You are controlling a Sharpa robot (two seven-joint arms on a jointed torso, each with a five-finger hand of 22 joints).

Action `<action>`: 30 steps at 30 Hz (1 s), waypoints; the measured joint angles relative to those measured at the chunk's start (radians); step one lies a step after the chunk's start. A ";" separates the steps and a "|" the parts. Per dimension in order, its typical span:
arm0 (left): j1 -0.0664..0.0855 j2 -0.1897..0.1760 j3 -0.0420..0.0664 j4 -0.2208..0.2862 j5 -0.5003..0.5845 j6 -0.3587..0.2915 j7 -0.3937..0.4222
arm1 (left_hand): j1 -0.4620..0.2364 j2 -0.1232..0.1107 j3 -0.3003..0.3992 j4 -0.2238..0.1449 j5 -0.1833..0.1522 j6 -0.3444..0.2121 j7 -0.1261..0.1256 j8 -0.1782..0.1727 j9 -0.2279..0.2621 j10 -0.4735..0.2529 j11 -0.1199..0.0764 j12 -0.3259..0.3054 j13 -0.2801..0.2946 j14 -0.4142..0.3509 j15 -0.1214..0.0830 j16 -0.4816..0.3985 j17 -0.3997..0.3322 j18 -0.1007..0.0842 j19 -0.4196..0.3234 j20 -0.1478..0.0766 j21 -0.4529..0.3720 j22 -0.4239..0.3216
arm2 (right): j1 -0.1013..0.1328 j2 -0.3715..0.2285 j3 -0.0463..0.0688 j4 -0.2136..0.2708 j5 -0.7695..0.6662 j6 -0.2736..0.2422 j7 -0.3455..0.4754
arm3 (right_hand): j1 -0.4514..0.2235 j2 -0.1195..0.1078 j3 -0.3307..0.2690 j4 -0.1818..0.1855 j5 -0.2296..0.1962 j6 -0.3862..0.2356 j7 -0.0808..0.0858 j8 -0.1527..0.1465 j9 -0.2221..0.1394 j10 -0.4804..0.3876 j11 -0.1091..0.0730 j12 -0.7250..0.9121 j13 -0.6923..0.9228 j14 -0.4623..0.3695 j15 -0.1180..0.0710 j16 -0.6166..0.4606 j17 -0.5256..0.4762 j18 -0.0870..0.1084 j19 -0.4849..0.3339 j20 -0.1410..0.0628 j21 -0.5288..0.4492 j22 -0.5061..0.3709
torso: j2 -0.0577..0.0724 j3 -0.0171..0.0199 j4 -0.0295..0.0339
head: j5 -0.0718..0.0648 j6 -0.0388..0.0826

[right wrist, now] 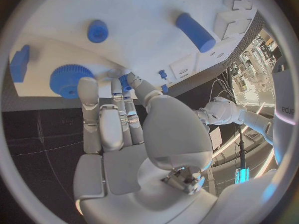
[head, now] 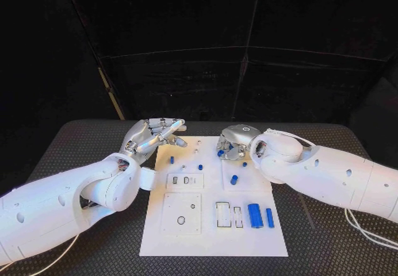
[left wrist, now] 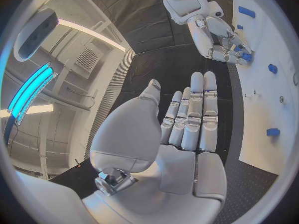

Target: Assemble the parts on the task board

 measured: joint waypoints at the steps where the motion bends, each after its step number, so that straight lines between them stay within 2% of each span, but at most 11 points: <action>1: 0.000 0.000 0.000 0.000 0.000 0.000 0.000 | 0.000 0.000 0.000 0.000 0.000 0.000 0.000 0.000 0.000 0.000 0.000 0.000 0.000 0.000 0.000 0.000 0.000 0.000 0.000 0.000 0.000 0.000 | -0.001 0.000 0.000 0.005 0.001 -0.010 0.001 | 0.000 0.000 0.006 0.002 0.000 0.000 0.000 0.000 0.000 0.000 0.000 0.000 0.000 0.000 0.000 0.001 0.001 0.000 0.000 0.000 0.001 0.002 | 0.000 -0.0005 0.0000 | 0.000 0.001; 6: 0.000 -0.002 0.000 0.000 0.000 0.001 -0.001 | 0.000 0.000 0.000 0.000 0.000 0.000 0.000 0.000 0.000 0.000 0.000 0.000 0.000 0.000 0.000 0.000 0.001 0.000 0.000 0.000 0.000 0.001 | 0.005 0.021 -0.001 -0.003 0.006 -0.071 -0.001 | 0.000 0.000 0.035 0.006 -0.031 0.000 0.000 0.000 0.000 0.000 0.000 0.000 0.000 0.000 0.000 0.001 -0.007 0.000 0.000 0.000 0.007 0.006 | 0.001 -0.0006 0.0007 | 0.000 0.008; 11: 0.000 -0.004 0.000 -0.002 0.000 0.001 -0.002 | 0.000 0.000 0.000 0.000 0.000 0.000 0.000 0.000 -0.001 0.000 0.000 0.000 0.000 0.000 0.000 0.000 0.001 0.000 0.000 0.000 0.000 0.001 | 0.018 0.064 0.000 -0.051 0.007 -0.126 -0.008 | 0.000 0.000 0.044 0.008 -0.032 0.000 0.000 -0.001 0.000 0.000 0.000 0.000 0.000 0.000 0.000 0.001 -0.006 0.000 0.000 0.000 0.015 0.010 | 0.003 -0.0007 0.0023 | 0.001 0.014; 13: 0.000 -0.004 0.000 -0.002 0.000 0.001 -0.002 | 0.000 0.000 0.000 0.000 0.000 0.000 0.000 0.000 -0.001 0.000 0.000 0.000 0.000 0.000 0.000 0.000 0.001 0.000 0.000 0.000 0.000 0.001 | 0.020 0.084 0.000 -0.074 0.007 -0.143 -0.012 | 0.009 -0.010 0.051 0.015 -0.033 0.001 0.000 -0.001 0.000 0.000 0.000 0.000 -0.001 0.000 0.000 0.001 -0.004 0.000 0.000 0.000 0.015 0.012 | 0.005 -0.0006 0.0024 | 0.002 0.015; 21: 0.000 -0.003 0.000 0.000 0.000 0.003 -0.003 | 0.000 0.000 0.000 0.000 0.000 0.000 0.000 -0.004 -0.001 0.000 0.000 0.000 0.000 -0.004 0.004 0.000 0.002 0.000 0.000 0.000 0.004 0.001 | 0.024 0.151 0.000 -0.143 0.008 -0.173 -0.017 | 0.004 -0.015 0.061 0.024 -0.035 0.003 0.002 -0.010 0.000 -0.004 0.004 0.000 -0.001 0.000 0.000 0.007 0.000 0.000 -0.004 0.004 0.020 0.017 | 0.007 -0.0006 0.0031 | 0.005 0.017; 30: 0.000 0.000 0.000 0.000 0.000 0.005 -0.004 | 0.000 0.000 0.000 0.000 0.000 0.000 0.000 -0.004 -0.001 0.000 0.000 0.000 -0.001 -0.004 0.004 0.000 0.002 0.000 0.000 0.000 0.004 0.001 | 0.024 0.193 0.000 -0.188 0.009 -0.171 -0.013 | -0.007 -0.026 0.072 0.035 -0.039 0.003 0.003 -0.013 0.000 -0.004 0.004 0.000 0.000 0.000 0.000 0.007 0.001 0.000 -0.004 0.004 0.024 0.019 | 0.009 -0.0001 0.0031 | 0.008 0.012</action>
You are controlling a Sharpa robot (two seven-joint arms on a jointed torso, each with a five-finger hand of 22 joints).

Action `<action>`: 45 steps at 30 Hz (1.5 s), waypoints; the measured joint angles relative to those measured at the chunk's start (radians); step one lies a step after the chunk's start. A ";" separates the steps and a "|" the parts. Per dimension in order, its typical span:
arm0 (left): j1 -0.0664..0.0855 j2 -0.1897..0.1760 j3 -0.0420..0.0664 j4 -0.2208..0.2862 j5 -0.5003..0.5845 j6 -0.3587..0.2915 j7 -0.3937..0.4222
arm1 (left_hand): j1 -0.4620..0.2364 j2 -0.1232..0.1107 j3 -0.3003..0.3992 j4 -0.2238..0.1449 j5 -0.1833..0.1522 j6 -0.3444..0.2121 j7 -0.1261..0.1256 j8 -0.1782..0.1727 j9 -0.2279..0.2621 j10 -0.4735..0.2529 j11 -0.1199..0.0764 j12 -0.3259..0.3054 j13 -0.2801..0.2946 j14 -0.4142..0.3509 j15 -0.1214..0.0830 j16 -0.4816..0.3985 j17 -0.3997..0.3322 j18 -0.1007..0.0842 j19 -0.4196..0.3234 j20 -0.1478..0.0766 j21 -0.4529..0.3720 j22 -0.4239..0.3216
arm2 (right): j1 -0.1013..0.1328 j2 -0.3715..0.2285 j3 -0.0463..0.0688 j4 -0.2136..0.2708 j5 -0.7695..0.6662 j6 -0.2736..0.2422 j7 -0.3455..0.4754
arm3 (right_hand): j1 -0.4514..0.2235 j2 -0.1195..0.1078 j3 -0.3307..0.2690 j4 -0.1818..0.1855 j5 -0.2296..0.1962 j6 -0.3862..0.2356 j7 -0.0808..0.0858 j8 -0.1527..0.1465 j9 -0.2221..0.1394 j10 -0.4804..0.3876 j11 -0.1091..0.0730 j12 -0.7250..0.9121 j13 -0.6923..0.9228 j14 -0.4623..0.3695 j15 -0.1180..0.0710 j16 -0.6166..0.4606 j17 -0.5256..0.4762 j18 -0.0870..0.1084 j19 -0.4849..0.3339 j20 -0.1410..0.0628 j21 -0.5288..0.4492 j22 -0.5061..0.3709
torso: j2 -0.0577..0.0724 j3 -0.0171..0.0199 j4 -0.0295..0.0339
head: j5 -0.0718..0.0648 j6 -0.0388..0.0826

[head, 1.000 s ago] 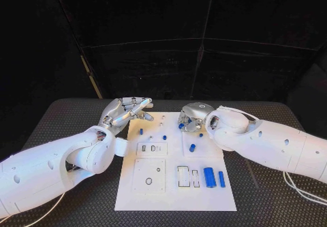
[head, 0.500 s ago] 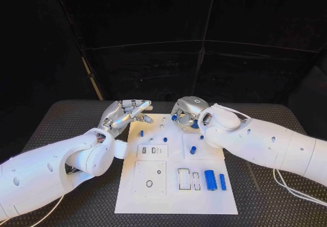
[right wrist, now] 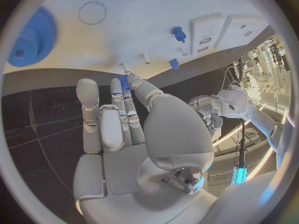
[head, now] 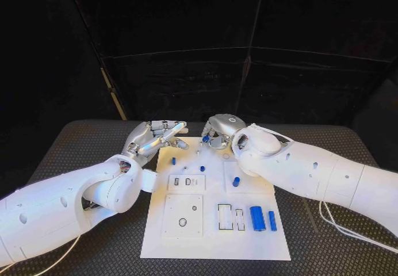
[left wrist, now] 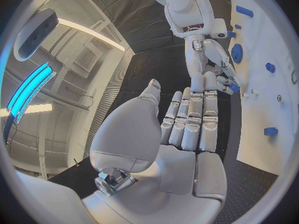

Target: Assemble the parts on the task board

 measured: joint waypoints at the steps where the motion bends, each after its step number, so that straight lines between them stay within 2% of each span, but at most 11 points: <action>1: 0.000 0.000 0.000 0.000 0.000 0.000 0.000 | 0.000 0.000 0.000 0.000 0.000 0.000 0.000 0.000 0.000 0.000 0.000 0.000 0.000 0.000 0.000 0.000 0.000 0.000 0.000 0.000 0.000 0.000 | 0.000 0.004 0.000 -0.004 0.001 0.002 0.002 | 0.000 0.000 0.000 0.000 0.000 0.000 0.000 0.000 0.000 0.000 0.000 0.000 0.000 0.000 0.000 0.000 0.000 0.000 0.000 0.000 0.000 0.000 | 0.000 0.0000 0.0000 | 0.000 0.000; 20: 0.001 -0.001 0.000 -0.001 0.000 0.003 -0.002 | 0.000 0.000 -0.003 -0.003 0.000 0.000 0.000 0.000 -0.001 0.000 0.000 0.000 0.000 0.000 0.000 0.000 0.002 0.000 0.000 0.000 0.000 0.001 | 0.001 0.058 0.000 -0.076 0.005 0.035 0.020 | -0.004 -0.004 0.003 0.003 -0.002 -0.001 0.000 -0.011 -0.001 -0.004 0.004 0.000 0.000 0.000 0.000 0.000 0.001 0.000 0.000 0.000 0.000 0.000 | 0.004 -0.0006 0.0007 | 0.005 -0.006; 31: 0.002 -0.001 0.000 -0.001 0.000 0.003 -0.002 | 0.000 0.000 -0.003 -0.003 0.000 0.000 0.000 0.000 -0.001 0.000 0.000 -0.001 0.000 0.000 0.000 0.000 0.002 0.000 0.000 0.000 0.000 0.001 | 0.001 0.084 -0.001 -0.112 0.006 0.055 0.023 | -0.004 -0.010 0.007 0.007 -0.004 -0.002 0.001 -0.007 -0.001 -0.006 0.006 0.001 0.000 0.000 0.000 0.004 0.001 0.000 -0.004 0.003 0.000 0.000 | 0.007 -0.0006 0.0012 | 0.006 -0.010; 35: 0.002 -0.001 0.000 -0.001 0.000 0.003 -0.003 | 0.000 0.000 -0.003 -0.003 0.000 0.000 0.000 -0.004 -0.001 0.000 0.000 -0.005 0.000 0.000 0.000 0.000 0.003 0.000 0.000 0.000 0.000 0.001 | 0.001 0.089 -0.001 -0.121 0.006 0.063 0.023 | -0.007 -0.017 0.016 0.016 -0.004 -0.009 0.008 -0.007 -0.001 -0.025 0.011 -0.003 -0.003 0.000 0.000 0.004 0.001 0.000 -0.007 0.007 0.003 0.000 | 0.007 -0.0007 0.0012 | 0.008 -0.012; 36: 0.002 -0.001 0.000 -0.001 0.000 0.003 -0.003 | 0.000 0.000 -0.003 -0.003 0.000 0.000 0.000 -0.004 -0.001 0.000 0.000 -0.005 0.000 0.000 0.000 0.000 0.003 0.000 0.000 0.000 0.000 0.001 | 0.001 0.091 -0.001 -0.123 0.006 0.065 0.023 | -0.014 -0.024 0.020 0.020 -0.004 -0.014 0.012 -0.007 -0.001 -0.039 0.016 -0.005 -0.005 -0.001 0.006 0.004 0.001 0.000 -0.009 0.009 0.004 -0.001 | 0.007 -0.0007 0.0012 | 0.008 -0.012; 38: 0.003 -0.001 0.000 -0.002 0.000 0.003 -0.003 | 0.000 0.000 -0.003 -0.003 0.000 0.000 0.000 -0.004 -0.001 0.000 0.000 -0.005 0.000 0.000 0.000 0.000 0.003 0.000 0.000 0.000 0.000 0.001 | 0.001 0.092 -0.001 -0.127 0.007 0.067 0.023 | -0.019 -0.040 0.029 0.029 -0.004 -0.037 0.026 -0.008 0.002 -0.106 0.027 -0.009 -0.023 0.000 0.023 0.004 -0.004 0.000 -0.019 0.019 0.004 -0.006 | 0.007 -0.0007 0.0012 | 0.009 -0.013; 40: 0.003 -0.001 0.000 -0.002 0.000 0.004 -0.003 | 0.000 0.000 -0.003 -0.003 0.000 0.000 0.000 -0.004 -0.001 0.000 0.000 -0.005 0.000 0.000 0.000 0.000 0.003 0.000 0.000 0.000 0.000 0.001 | 0.001 0.094 -0.001 -0.131 0.007 0.068 0.023 | -0.014 -0.061 0.028 0.036 -0.004 -0.086 0.034 -0.014 -0.001 -0.176 0.045 -0.011 -0.029 0.000 0.036 0.004 -0.015 0.000 -0.031 0.031 0.003 -0.021 | 0.007 -0.0007 0.0012 | 0.009 -0.014; 41: 0.003 -0.002 0.000 -0.002 0.000 0.004 -0.003 | 0.000 0.000 -0.003 -0.003 0.000 0.000 0.000 -0.004 -0.001 0.000 0.000 -0.005 0.000 0.000 0.000 0.000 0.003 0.000 0.000 0.000 0.000 0.001 | 0.001 0.094 -0.001 -0.132 0.007 0.068 0.023 | -0.012 -0.071 0.024 0.040 -0.004 -0.129 0.032 -0.014 -0.003 -0.211 0.050 -0.011 -0.029 0.000 0.036 0.004 -0.020 0.000 -0.041 0.036 -0.007 -0.034 | 0.007 -0.0007 0.0012 | 0.009 -0.014; 43: 0.003 -0.002 0.000 -0.002 0.000 0.004 -0.003 | 0.000 0.000 -0.003 -0.003 0.000 0.000 0.000 -0.004 -0.001 0.000 0.000 -0.005 -0.001 0.000 0.000 0.000 0.004 0.000 0.000 0.000 0.000 0.001 | 0.001 0.093 -0.001 -0.133 0.007 0.067 0.023 | -0.003 -0.089 0.013 0.051 -0.007 -0.216 0.013 -0.014 -0.006 -0.275 0.059 -0.004 -0.029 -0.002 0.045 0.004 -0.029 0.000 -0.060 0.041 -0.023 -0.059 | 0.007 -0.0006 0.0012 | 0.009 -0.013; 45: 0.003 -0.002 0.000 -0.002 0.000 0.004 -0.004 | 0.000 0.000 -0.003 -0.003 0.000 0.000 0.000 -0.004 -0.001 0.000 0.000 -0.005 -0.001 0.000 0.000 0.000 0.004 0.000 0.000 0.000 0.000 0.001 | 0.001 0.088 -0.001 -0.128 0.007 0.064 0.024 | 0.006 -0.098 -0.011 0.059 -0.007 -0.284 -0.006 -0.014 -0.006 -0.310 0.063 0.001 -0.028 0.000 0.047 0.004 -0.030 0.000 -0.067 0.048 -0.030 -0.073 | 0.007 -0.0006 0.0011 | 0.009 -0.012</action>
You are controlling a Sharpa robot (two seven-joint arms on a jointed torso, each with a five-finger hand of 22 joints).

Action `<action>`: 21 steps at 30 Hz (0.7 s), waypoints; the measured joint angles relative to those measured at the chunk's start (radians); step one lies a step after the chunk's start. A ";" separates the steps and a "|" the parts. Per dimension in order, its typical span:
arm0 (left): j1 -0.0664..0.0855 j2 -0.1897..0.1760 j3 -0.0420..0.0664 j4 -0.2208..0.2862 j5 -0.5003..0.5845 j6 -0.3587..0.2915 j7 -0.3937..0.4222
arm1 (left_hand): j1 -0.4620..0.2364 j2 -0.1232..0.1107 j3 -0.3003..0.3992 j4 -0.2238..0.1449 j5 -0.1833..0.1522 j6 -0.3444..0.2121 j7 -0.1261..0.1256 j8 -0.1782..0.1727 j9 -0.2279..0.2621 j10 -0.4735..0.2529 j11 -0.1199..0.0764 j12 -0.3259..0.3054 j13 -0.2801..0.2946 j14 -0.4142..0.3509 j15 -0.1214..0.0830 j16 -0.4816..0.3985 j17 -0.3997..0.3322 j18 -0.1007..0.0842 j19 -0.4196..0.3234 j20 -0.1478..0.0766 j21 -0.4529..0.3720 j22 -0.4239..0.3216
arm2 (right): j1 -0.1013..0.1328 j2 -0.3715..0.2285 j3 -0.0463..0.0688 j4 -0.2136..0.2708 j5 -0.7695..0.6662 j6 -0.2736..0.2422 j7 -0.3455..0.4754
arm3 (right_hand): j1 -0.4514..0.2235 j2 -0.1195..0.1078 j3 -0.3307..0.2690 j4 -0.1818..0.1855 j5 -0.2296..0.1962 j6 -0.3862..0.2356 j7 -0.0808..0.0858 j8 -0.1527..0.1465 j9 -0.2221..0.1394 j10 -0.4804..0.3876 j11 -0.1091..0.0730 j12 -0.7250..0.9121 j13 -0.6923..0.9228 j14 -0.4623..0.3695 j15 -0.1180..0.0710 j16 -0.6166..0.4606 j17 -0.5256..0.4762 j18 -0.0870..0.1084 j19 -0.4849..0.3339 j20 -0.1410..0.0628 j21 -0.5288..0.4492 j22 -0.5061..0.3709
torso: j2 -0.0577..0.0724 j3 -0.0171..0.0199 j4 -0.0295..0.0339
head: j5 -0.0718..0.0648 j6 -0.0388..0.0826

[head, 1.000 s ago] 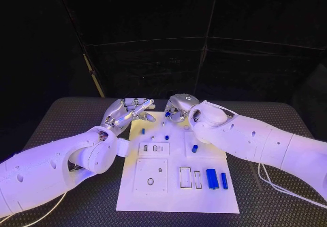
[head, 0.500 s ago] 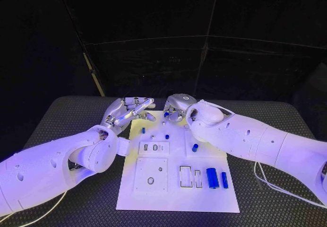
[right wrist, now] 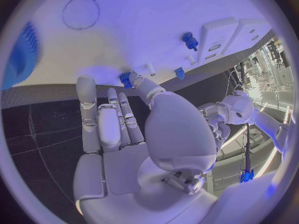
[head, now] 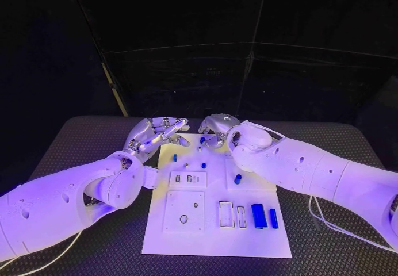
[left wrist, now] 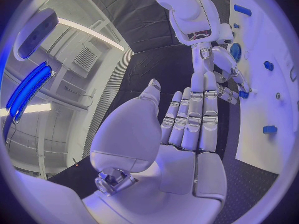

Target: Assemble the parts on the task board

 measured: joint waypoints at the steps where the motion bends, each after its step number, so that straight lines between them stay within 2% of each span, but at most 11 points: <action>1: 0.000 0.000 0.000 0.000 0.000 0.000 0.000 | 0.000 0.000 0.000 0.000 0.000 0.000 0.000 0.000 0.000 0.000 0.000 0.000 0.000 0.000 0.000 0.000 0.000 0.000 0.000 0.000 0.000 0.000 | 0.000 -0.005 0.000 0.006 0.000 -0.002 0.000 | 0.005 -0.005 -0.012 0.005 0.000 -0.039 -0.010 0.000 -0.001 -0.011 0.003 0.004 0.001 0.000 0.000 0.000 0.000 0.000 0.000 0.000 0.000 -0.004 | 0.000 0.0000 0.0000 | 0.000 0.001; 3: 0.000 0.000 0.000 0.000 0.000 0.001 0.000 | 0.000 0.000 0.000 0.000 0.000 0.000 0.000 0.000 0.000 0.000 0.000 0.000 0.000 0.000 0.000 0.000 0.000 0.000 0.000 0.000 0.000 0.000 | 0.000 -0.022 0.000 0.028 0.000 -0.009 0.002 | 0.010 -0.010 -0.032 0.013 0.000 -0.087 -0.017 0.000 -0.002 -0.025 0.003 0.016 0.004 0.000 0.000 0.000 -0.002 0.000 0.000 0.000 0.000 -0.006 | 0.000 0.0004 0.0000 | 0.000 0.001; 6: 0.000 -0.004 0.000 -0.001 0.000 0.002 -0.001 | 0.004 0.004 -0.003 -0.003 0.000 0.000 0.000 -0.004 0.000 0.000 0.000 -0.004 0.000 0.000 0.000 0.000 0.001 0.000 0.000 0.000 0.000 0.001 | 0.000 -0.065 0.000 0.079 0.001 -0.021 0.005 | 0.015 -0.015 -0.048 0.024 0.000 -0.097 -0.018 0.000 -0.002 -0.026 0.005 0.031 0.005 0.000 0.000 0.000 -0.003 0.000 0.000 0.000 0.000 -0.006 | 0.000 0.0012 -0.0004 | 0.000 0.003; 10: 0.000 -0.010 0.000 -0.004 0.000 0.003 -0.002 | 0.004 0.004 -0.003 -0.003 0.000 0.000 0.000 -0.004 0.000 0.000 0.000 -0.004 0.000 0.000 0.000 0.000 0.001 0.000 0.000 0.000 0.000 0.001 | 0.000 -0.145 0.000 0.154 0.010 -0.042 0.007 | 0.030 -0.008 -0.066 0.042 0.009 -0.047 -0.003 0.000 0.004 -0.026 0.004 0.058 0.008 0.000 0.000 0.000 0.001 0.000 0.000 0.000 0.000 0.001 | -0.001 0.0012 -0.0031 | 0.000 0.005; 12: 0.000 -0.012 0.000 -0.005 0.000 0.003 -0.002 | 0.004 0.004 -0.003 -0.003 0.000 0.000 0.000 -0.004 0.000 0.000 0.000 -0.004 0.000 0.000 0.000 0.000 0.001 0.000 0.000 0.000 0.000 0.001 | 0.000 -0.188 0.002 0.192 0.020 -0.052 0.008 | 0.037 -0.007 -0.076 0.051 0.016 -0.012 0.005 0.008 0.008 -0.012 -0.008 0.078 0.009 0.000 0.000 0.000 0.006 0.000 0.000 0.000 0.005 0.005 | -0.002 0.0012 -0.0053 | 0.000 0.006; 15: 0.000 -0.013 0.000 -0.008 0.000 0.004 -0.004 | 0.004 0.004 -0.003 -0.003 0.000 0.000 0.000 -0.004 0.000 0.000 0.000 -0.004 0.000 -0.003 0.003 0.000 0.003 0.000 0.000 0.000 0.000 0.001 | -0.001 -0.257 0.026 0.247 0.055 -0.071 0.013 | 0.039 -0.007 -0.086 0.062 0.027 0.045 0.036 0.028 0.015 0.043 -0.014 0.120 0.017 0.000 0.000 0.014 0.020 0.000 0.010 -0.010 0.014 0.017 | -0.005 0.0024 -0.0098 | 0.001 0.008; 17: 0.000 -0.013 0.000 -0.009 0.000 0.005 -0.004 | 0.004 0.004 -0.003 -0.003 0.000 0.000 0.000 -0.004 0.000 0.000 0.000 -0.004 0.000 -0.004 0.004 0.000 0.003 0.000 0.000 0.000 0.000 0.001 | 0.000 -0.288 0.032 0.269 0.077 -0.085 0.017 | 0.042 -0.004 -0.083 0.066 0.051 0.071 0.048 0.038 0.017 0.099 -0.016 0.155 0.027 0.000 -0.001 0.024 0.041 0.000 0.020 -0.011 0.027 0.032 | -0.006 0.0033 -0.0121 | 0.000 0.010; 18: 0.000 -0.013 0.000 -0.010 0.000 0.006 -0.005 | 0.004 0.004 -0.003 -0.003 0.000 0.000 0.000 -0.004 0.000 0.000 0.000 -0.004 0.000 -0.004 0.004 0.000 0.003 0.000 0.000 0.000 0.000 0.001 | 0.001 -0.307 0.036 0.284 0.094 -0.092 0.019 | 0.051 -0.009 -0.082 0.067 0.065 0.079 0.048 0.038 0.017 0.152 -0.024 0.189 0.040 -0.002 -0.007 0.036 0.063 0.000 0.032 -0.013 0.039 0.050 | -0.007 0.0038 -0.0132 | -0.003 0.011; 21: 0.000 -0.012 0.000 -0.013 0.000 0.008 -0.006 | 0.004 0.004 -0.003 -0.003 0.000 0.000 0.000 -0.004 0.000 0.000 0.000 -0.004 0.000 -0.004 0.004 0.000 0.003 0.000 0.000 0.000 0.000 0.001 | 0.001 -0.369 0.045 0.328 0.155 -0.103 0.024 | 0.044 -0.036 -0.114 0.078 0.089 0.091 0.028 0.040 0.016 0.287 -0.055 0.313 0.106 -0.001 -0.036 0.066 0.117 0.000 0.061 -0.032 0.069 0.093 | -0.009 0.0056 -0.0164 | -0.007 0.013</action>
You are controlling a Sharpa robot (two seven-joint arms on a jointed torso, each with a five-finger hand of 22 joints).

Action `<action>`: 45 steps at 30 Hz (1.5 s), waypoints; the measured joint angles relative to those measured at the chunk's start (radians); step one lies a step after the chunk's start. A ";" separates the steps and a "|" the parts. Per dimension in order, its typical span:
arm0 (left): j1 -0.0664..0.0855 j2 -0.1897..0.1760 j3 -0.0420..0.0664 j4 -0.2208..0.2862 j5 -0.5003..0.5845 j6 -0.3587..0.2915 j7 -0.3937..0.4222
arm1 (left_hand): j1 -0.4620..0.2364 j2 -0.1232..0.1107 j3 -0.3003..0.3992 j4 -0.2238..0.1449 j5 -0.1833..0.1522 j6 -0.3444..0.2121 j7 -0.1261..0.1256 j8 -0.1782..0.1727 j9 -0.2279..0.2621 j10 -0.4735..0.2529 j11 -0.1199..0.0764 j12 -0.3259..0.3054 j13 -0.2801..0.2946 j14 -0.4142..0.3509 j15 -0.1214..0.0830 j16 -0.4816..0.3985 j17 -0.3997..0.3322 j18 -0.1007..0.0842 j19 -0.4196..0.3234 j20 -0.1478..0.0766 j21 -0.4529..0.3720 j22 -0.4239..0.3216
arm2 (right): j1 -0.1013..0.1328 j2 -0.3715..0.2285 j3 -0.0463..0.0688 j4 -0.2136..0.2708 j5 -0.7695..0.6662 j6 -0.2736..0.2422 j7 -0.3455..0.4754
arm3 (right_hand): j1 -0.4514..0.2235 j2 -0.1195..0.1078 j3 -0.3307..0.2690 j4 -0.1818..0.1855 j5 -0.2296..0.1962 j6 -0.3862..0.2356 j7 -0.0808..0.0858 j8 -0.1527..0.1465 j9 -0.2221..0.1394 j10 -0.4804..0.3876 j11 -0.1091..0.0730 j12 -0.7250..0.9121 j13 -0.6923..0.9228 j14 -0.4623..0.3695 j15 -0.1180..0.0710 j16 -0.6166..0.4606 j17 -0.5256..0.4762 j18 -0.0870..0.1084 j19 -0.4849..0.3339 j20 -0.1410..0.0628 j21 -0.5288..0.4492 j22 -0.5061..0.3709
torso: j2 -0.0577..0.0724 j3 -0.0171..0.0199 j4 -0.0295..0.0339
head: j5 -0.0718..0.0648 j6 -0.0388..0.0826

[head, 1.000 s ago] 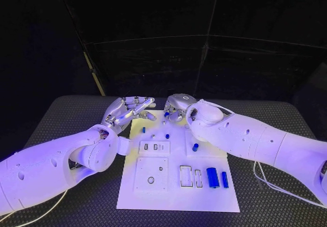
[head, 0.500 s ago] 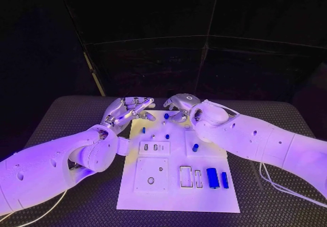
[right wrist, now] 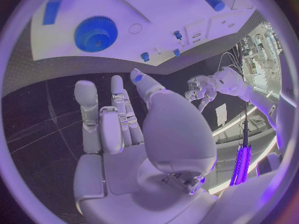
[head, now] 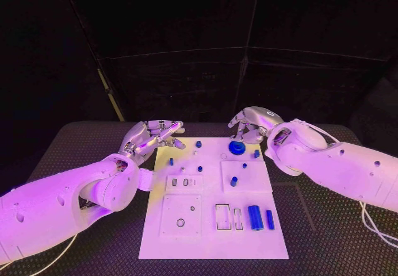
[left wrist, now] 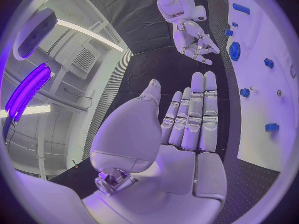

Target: Assemble the parts on the task board

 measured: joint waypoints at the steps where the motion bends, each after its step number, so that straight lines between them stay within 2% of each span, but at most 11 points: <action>1: 0.000 0.000 0.000 -0.001 0.000 0.001 0.000 | 0.000 0.000 0.000 0.000 0.000 0.000 0.000 0.000 0.000 0.000 0.000 0.000 0.000 0.000 0.000 0.000 0.000 0.000 0.000 0.000 0.000 0.000 | 0.000 -0.014 0.001 0.005 0.019 0.000 0.000 | 0.000 -0.012 -0.027 0.007 0.006 -0.001 -0.009 0.005 -0.002 0.014 -0.009 0.064 0.047 0.000 -0.008 0.011 0.019 0.000 0.010 -0.010 0.011 0.016 | -0.001 0.0004 -0.0011 | 0.000 0.001; 2: 0.000 0.000 0.000 -0.001 0.000 0.001 -0.001 | 0.000 0.000 0.000 0.000 0.000 0.000 0.000 0.000 0.000 0.000 0.000 0.000 0.000 0.000 0.000 0.000 0.000 0.000 0.000 0.000 0.000 0.000 | 0.000 -0.027 0.002 0.009 0.038 0.002 -0.002 | 0.002 -0.019 -0.074 0.031 0.011 -0.005 -0.013 0.011 -0.004 0.003 -0.020 0.177 0.137 -0.001 -0.013 0.028 0.050 -0.001 0.022 -0.022 0.027 0.039 | -0.001 0.0008 -0.0025 | 0.000 0.002; 5: 0.000 0.002 0.000 -0.004 0.000 0.004 -0.003 | 0.000 0.000 0.000 0.000 0.000 0.000 0.000 0.000 0.000 0.000 0.000 0.000 0.000 0.000 0.000 0.000 0.000 0.000 0.000 0.000 0.000 0.000 | 0.000 -0.052 0.005 0.011 0.090 0.019 -0.014 | 0.005 -0.017 -0.166 0.086 0.011 -0.021 -0.018 0.025 -0.006 -0.022 -0.012 0.477 0.441 -0.001 -0.012 0.055 0.101 -0.016 0.038 -0.016 0.046 0.070 | -0.002 0.0013 -0.0049 | -0.001 0.002; 8: 0.000 0.005 0.000 -0.005 0.000 0.006 -0.004 | 0.000 0.000 0.000 0.000 0.000 0.000 0.000 0.000 0.000 0.000 0.000 0.000 0.000 0.000 0.000 0.000 0.001 0.000 0.000 0.000 0.000 0.000 | 0.000 -0.057 0.006 0.004 0.128 0.048 -0.033 | 0.028 -0.005 -0.237 0.147 0.011 -0.050 -0.002 0.042 -0.007 -0.024 0.001 0.712 0.704 0.001 -0.007 0.077 0.110 -0.016 0.047 -0.007 0.057 0.089 | -0.002 0.0024 -0.0050 | -0.003 0.002; 12: 0.000 0.008 0.000 -0.008 0.000 0.008 -0.006 | 0.000 0.000 0.000 0.000 0.000 0.000 0.000 0.000 0.000 0.000 0.000 0.000 0.000 0.000 0.000 0.000 0.001 0.000 0.000 0.000 0.000 0.000 | -0.001 -0.049 0.006 -0.015 0.155 0.091 -0.057 | 0.069 -0.015 -0.280 0.226 0.011 -0.089 0.011 0.067 -0.008 0.013 0.014 0.871 0.896 0.001 0.004 0.092 0.110 -0.016 0.054 0.000 0.070 0.106 | -0.002 0.0031 -0.0050 | -0.004 0.002; 17: 0.000 0.010 0.000 -0.011 0.000 0.011 -0.007 | 0.000 0.000 0.000 0.000 0.000 0.000 0.000 0.000 0.000 0.000 0.000 0.000 0.000 0.000 0.000 0.000 0.001 0.000 0.000 0.000 0.000 0.000 | -0.001 -0.021 0.007 -0.043 0.166 0.138 -0.082 | 0.109 -0.027 -0.300 0.293 0.011 -0.117 0.018 0.096 -0.007 0.040 0.022 0.954 1.004 0.000 0.011 0.101 0.110 -0.016 0.061 0.007 0.085 0.124 | -0.001 0.0021 -0.0049 | -0.004 0.000; 28: 0.000 0.017 0.000 -0.016 0.000 0.015 -0.009 | 0.000 0.000 0.000 0.000 0.000 0.000 0.000 0.000 0.000 0.000 0.000 0.000 0.000 -0.004 -0.004 0.000 0.002 0.000 0.000 0.000 0.000 0.001 | -0.002 0.034 0.006 -0.096 0.157 0.213 -0.111 | 0.119 -0.025 -0.303 0.312 0.019 -0.117 0.018 0.121 -0.004 0.081 0.020 1.006 1.084 0.000 0.011 0.107 0.110 -0.016 0.065 0.011 0.096 0.143 | 0.000 0.0014 -0.0041 | -0.004 -0.008; 35: 0.000 0.018 0.000 -0.018 0.000 0.017 -0.010 | 0.000 0.000 0.000 0.000 0.000 0.000 0.000 0.000 0.000 0.000 0.000 0.000 0.000 -0.004 -0.004 0.000 0.002 0.000 0.000 0.000 0.000 0.001 | -0.002 0.047 0.006 -0.114 0.141 0.234 -0.115 | 0.134 -0.010 -0.300 0.315 0.036 -0.111 0.013 0.138 -0.003 0.095 0.017 1.027 1.119 0.000 0.011 0.111 0.110 -0.016 0.065 0.011 0.100 0.150 | 0.000 0.0019 -0.0041 | -0.005 -0.011; 37: 0.000 0.018 0.000 -0.018 0.000 0.018 -0.011 | 0.000 0.000 0.000 0.000 0.000 0.000 0.000 0.000 0.000 0.000 0.000 0.000 0.000 -0.004 -0.004 0.000 0.002 0.000 0.000 0.000 0.000 0.001 | -0.003 0.049 0.006 -0.118 0.136 0.238 -0.115 | 0.134 -0.010 -0.300 0.315 0.036 -0.111 0.013 0.142 -0.003 0.095 0.017 1.029 1.122 0.000 0.011 0.111 0.110 -0.032 0.065 0.011 0.101 0.150 | 0.000 0.0022 -0.0041 | -0.006 -0.011; 41: 0.000 0.019 0.000 -0.019 0.000 0.019 -0.011 | 0.000 0.000 0.000 0.000 0.000 0.000 0.000 0.000 0.000 0.000 0.000 0.000 0.000 -0.004 -0.004 0.000 0.002 0.000 0.000 0.000 0.000 0.001 | -0.003 0.052 0.006 -0.122 0.128 0.244 -0.116 | 0.143 -0.001 -0.292 0.307 0.042 -0.108 0.009 0.147 -0.003 0.102 0.017 1.033 1.129 0.000 0.011 0.113 0.110 -0.032 0.065 0.011 0.105 0.154 | 0.000 0.0025 -0.0042 | -0.006 -0.012; 45: 0.000 0.019 0.000 -0.020 0.000 0.019 -0.012 | 0.000 0.000 0.000 0.000 0.000 0.000 0.000 0.000 0.000 0.000 0.000 0.000 0.000 -0.004 -0.004 0.000 0.002 0.000 0.000 0.000 0.000 0.001 | -0.003 0.055 0.006 -0.127 0.120 0.247 -0.116 | 0.162 0.018 -0.275 0.290 0.047 -0.104 0.007 0.156 -0.003 0.102 0.017 1.035 1.133 0.000 0.011 0.116 0.110 -0.031 0.065 0.011 0.110 0.160 | -0.001 0.0026 -0.0043 | -0.005 -0.014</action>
